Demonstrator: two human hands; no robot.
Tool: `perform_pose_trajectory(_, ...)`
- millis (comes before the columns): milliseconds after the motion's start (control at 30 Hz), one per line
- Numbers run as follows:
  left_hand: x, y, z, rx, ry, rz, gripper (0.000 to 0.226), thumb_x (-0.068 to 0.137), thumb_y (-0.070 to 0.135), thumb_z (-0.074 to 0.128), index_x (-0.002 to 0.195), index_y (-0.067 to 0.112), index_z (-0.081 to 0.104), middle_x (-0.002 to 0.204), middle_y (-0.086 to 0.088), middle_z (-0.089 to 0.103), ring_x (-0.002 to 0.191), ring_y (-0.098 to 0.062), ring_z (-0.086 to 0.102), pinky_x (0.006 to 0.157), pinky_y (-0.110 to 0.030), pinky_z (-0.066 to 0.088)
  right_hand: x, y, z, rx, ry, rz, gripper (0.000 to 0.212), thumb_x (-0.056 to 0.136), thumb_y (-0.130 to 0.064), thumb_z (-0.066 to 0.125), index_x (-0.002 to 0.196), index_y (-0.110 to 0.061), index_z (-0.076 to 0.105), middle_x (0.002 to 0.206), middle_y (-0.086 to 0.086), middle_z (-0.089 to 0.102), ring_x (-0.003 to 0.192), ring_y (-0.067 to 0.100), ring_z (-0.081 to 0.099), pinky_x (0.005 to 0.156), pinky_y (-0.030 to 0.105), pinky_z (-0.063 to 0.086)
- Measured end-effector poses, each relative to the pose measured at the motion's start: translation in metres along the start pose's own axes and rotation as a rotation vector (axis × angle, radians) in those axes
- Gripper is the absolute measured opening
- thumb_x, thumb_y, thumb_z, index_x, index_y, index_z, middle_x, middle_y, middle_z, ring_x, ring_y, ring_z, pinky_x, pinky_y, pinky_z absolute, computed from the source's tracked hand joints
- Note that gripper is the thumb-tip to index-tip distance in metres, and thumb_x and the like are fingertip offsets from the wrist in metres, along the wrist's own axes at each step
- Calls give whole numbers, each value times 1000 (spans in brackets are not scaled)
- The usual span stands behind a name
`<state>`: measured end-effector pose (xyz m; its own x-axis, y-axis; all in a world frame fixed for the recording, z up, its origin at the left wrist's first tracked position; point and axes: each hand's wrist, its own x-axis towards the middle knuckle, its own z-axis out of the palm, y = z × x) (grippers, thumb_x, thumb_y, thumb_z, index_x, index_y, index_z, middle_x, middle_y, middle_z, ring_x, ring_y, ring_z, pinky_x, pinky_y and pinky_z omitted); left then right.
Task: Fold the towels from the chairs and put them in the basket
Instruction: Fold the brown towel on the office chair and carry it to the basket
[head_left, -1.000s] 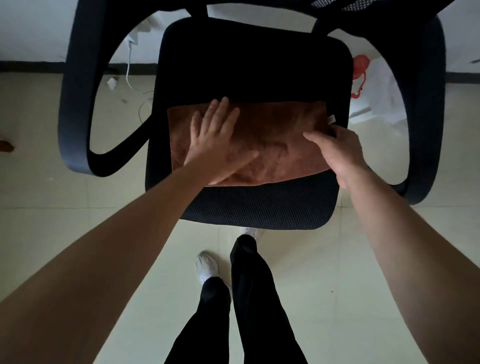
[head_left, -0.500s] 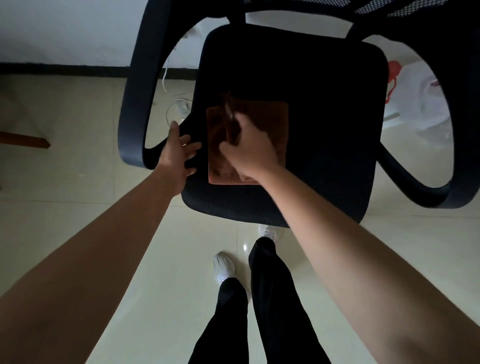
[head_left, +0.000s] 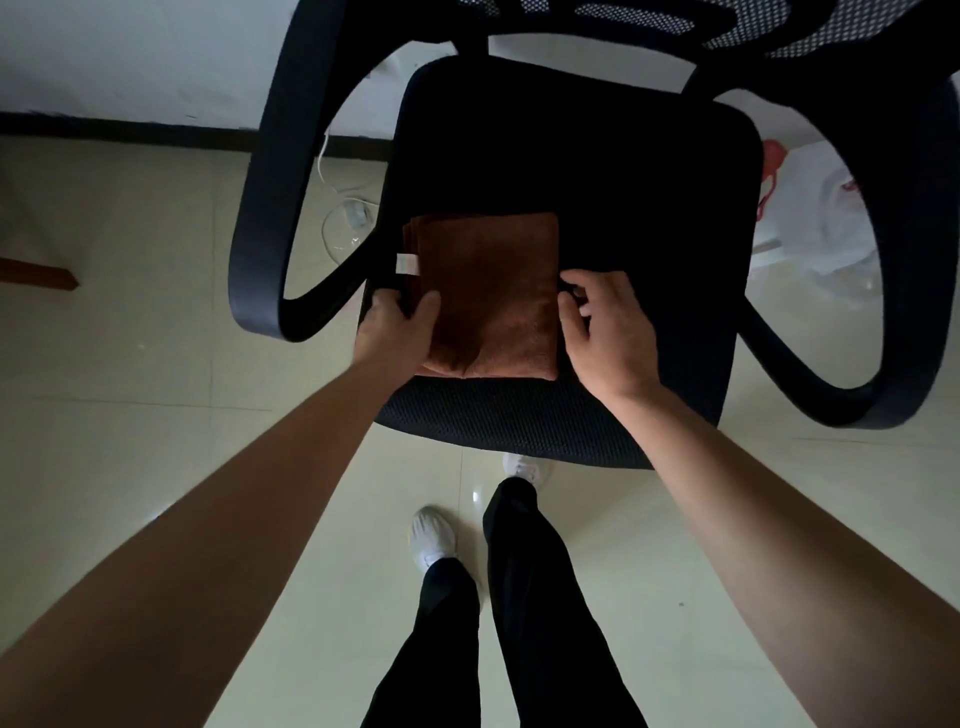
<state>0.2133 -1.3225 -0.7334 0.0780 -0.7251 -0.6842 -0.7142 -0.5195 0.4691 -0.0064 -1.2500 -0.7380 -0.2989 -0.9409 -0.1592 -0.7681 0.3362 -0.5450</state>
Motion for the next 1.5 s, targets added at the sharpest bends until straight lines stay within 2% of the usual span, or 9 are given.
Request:
perform_pose_trajectory(133, -8, -14, 12, 61, 7, 80, 80, 80, 48, 73, 140, 9, 36, 134, -12, 51, 121, -30, 52, 97, -37, 43, 3, -1, 16, 277, -302, 412, 59, 93, -51, 62, 136, -13, 50, 105, 3, 69, 99, 22, 68, 87, 35, 53)
perform_pose_trajectory(300, -16, -48, 13, 338, 73, 316, 83, 85, 52, 66, 147, 7, 32, 131, -18, 50, 114, -36, 55, 95, -47, 45, 1, 4, 24, 287, -332, 386, 58, 86, -54, 70, 130, -19, 55, 98, -2, 67, 90, 15, 64, 80, 28, 50)
perform_pose_trajectory(467, -20, -31, 17, 221, 138, 207, 74, 82, 52, 69, 140, 15, 43, 124, -9, 57, 108, -29, 57, 92, -39, 46, 9, 6, 17, 565, -438, 510, 50, 85, -47, 73, 126, -19, 65, 108, 0, 73, 101, 14, 69, 86, 29, 54)
perform_pose_trajectory(567, -14, -9, 15, -125, 114, 21, 63, 79, 50, 72, 130, 18, 56, 111, 7, 64, 99, -13, 60, 89, -30, 48, 11, 5, 14, 738, -471, 592, 42, 87, -44, 71, 123, -22, 69, 113, -3, 74, 105, 13, 69, 83, 24, 51)
perform_pose_trajectory(667, -4, 6, 5, -474, -3, -169, 55, 67, 31, 80, 118, 15, 66, 107, -3, 73, 93, -20, 71, 86, -38, 58, 9, -3, 19, 762, -421, 610, 31, 87, -33, 72, 114, -20, 72, 108, 0, 74, 102, 15, 70, 88, 31, 56)
perform_pose_trajectory(900, -31, 33, -21, -662, -102, -239, 25, 70, 20, 66, 94, 18, 70, 98, -10, 74, 91, -30, 71, 81, -49, 59, 4, -30, -12, 966, -381, 694, 16, 86, -24, 63, 101, -18, 63, 103, 7, 70, 101, 26, 68, 95, 47, 53)
perform_pose_trajectory(1200, -163, 104, -83, -671, -243, 115, 21, 84, 9, 57, 93, 26, 66, 101, -8, 70, 97, -27, 65, 88, -46, 55, -63, -88, -176, 921, -250, 530, 46, 78, -26, 56, 123, -23, 63, 110, 7, 69, 100, 26, 67, 73, 37, 53)
perform_pose_trajectory(1367, -287, 157, -119, -647, -363, 349, 18, 88, 5, 54, 96, 21, 59, 92, -9, 69, 83, -25, 67, 70, -38, 58, -154, -124, -299, 986, -54, 419, 36, 80, -16, 55, 114, -26, 62, 110, 4, 69, 102, 23, 67, 85, 41, 57)
perform_pose_trajectory(1500, -386, 195, -119, -621, -487, 490, 20, 85, 6, 58, 92, 24, 60, 93, -8, 66, 80, -23, 66, 63, -36, 56, -246, -132, -382, 1032, 147, 399, 32, 87, -6, 53, 115, -22, 56, 98, 3, 65, 83, 18, 64, 66, 34, 55)
